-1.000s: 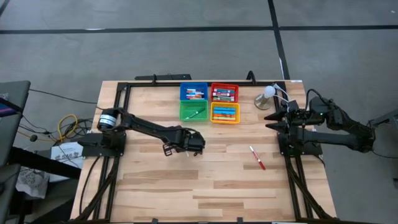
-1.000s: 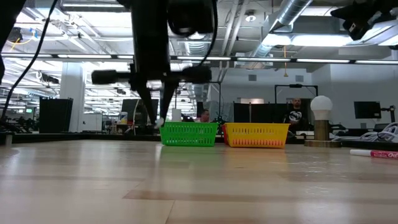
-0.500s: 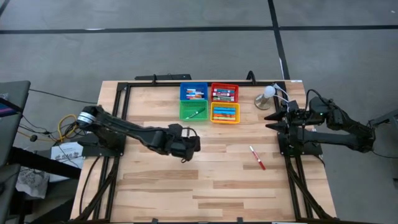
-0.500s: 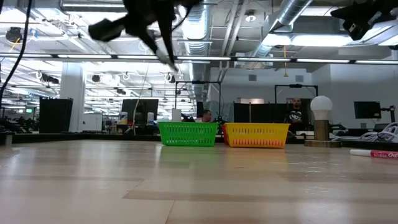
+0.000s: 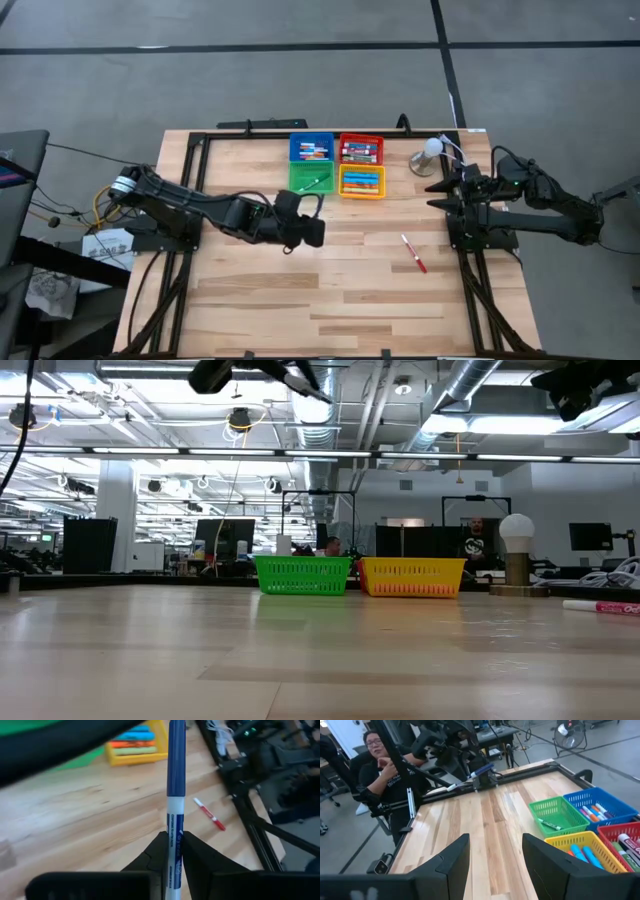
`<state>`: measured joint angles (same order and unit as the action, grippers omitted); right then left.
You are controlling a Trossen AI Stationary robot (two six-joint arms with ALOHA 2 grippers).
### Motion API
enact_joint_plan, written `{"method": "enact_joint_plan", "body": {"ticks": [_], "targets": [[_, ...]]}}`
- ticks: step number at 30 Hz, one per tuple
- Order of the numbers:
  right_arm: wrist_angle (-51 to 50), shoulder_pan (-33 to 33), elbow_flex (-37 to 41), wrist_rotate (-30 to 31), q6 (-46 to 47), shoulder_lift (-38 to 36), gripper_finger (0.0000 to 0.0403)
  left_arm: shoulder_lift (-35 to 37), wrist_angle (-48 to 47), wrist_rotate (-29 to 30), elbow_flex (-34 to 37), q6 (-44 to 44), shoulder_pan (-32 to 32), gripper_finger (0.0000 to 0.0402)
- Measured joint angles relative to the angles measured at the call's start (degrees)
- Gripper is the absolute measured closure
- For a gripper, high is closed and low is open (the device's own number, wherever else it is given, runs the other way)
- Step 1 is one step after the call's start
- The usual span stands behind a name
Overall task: Pick & Place Markers
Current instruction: Put the small dark blue marker pen into the green bin
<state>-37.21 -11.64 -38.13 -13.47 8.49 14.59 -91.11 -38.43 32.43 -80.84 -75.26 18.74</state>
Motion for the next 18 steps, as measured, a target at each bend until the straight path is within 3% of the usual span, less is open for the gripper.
{"method": "enact_joint_plan", "body": {"ticks": [10, 18], "targets": [[0.2, 0.0, 0.0, 0.0, 0.2, 0.0, 0.0233, 0.0, 5.2, -5.4, 0.0, 13.4, -2.4, 0.0354], [0.2, 0.0, 0.0, 0.1, 0.5, 0.0, 0.0233, 0.0, 5.5, -8.3, 0.0, 18.2, -4.7, 0.0353]]}}
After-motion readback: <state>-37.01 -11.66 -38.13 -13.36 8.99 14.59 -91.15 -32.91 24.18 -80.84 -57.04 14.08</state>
